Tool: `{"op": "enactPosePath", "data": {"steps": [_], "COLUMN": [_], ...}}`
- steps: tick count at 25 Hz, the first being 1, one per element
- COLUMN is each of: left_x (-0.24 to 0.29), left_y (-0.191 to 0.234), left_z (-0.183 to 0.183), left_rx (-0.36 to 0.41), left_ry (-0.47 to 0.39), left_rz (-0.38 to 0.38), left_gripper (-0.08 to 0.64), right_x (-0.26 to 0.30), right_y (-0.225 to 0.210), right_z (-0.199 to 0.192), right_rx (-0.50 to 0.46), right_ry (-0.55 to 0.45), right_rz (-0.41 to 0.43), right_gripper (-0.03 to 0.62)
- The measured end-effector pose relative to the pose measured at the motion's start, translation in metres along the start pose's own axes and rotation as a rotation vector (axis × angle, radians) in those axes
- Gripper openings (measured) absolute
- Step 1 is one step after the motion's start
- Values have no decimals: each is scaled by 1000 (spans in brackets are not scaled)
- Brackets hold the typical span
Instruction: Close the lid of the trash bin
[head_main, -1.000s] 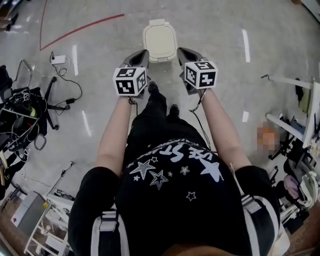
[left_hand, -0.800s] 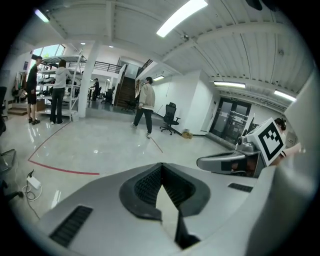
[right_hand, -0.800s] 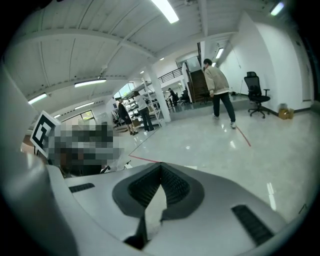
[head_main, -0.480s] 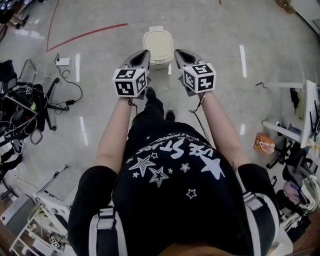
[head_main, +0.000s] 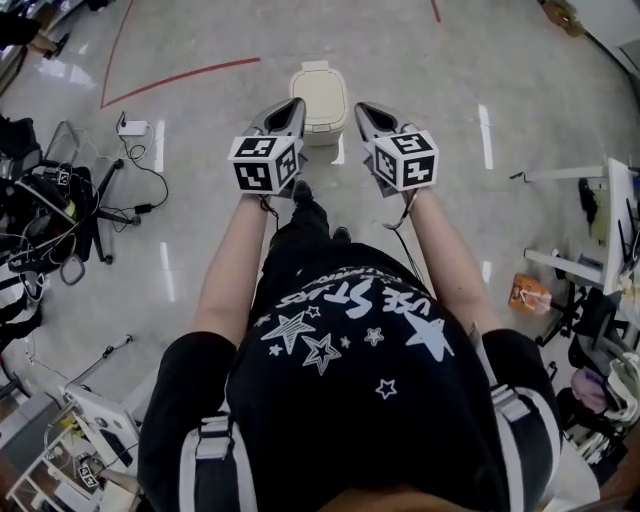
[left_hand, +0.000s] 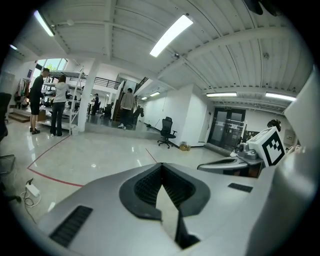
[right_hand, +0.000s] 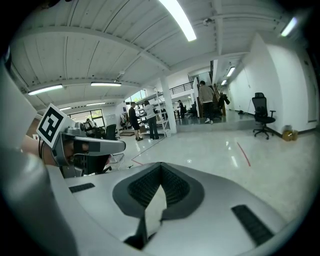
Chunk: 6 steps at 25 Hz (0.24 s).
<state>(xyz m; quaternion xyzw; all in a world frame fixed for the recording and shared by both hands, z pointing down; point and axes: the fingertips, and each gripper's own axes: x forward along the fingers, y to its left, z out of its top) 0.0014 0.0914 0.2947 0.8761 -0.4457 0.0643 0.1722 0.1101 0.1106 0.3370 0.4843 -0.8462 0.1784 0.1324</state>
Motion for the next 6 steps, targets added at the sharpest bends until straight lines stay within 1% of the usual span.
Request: {"op": "enactPosePath", "data": {"steps": [6], "left_x": [-10], "left_y": [-23], "left_z": [-5], "left_rx": [5], "left_ry": [-11], "left_rz": [-2], "left_gripper": [11], "right_x": [-23], "right_y": [-2], "right_z": [-10], "right_rx": [6], "right_ry": [-4], "right_rz": [6], "right_gripper": [5]}}
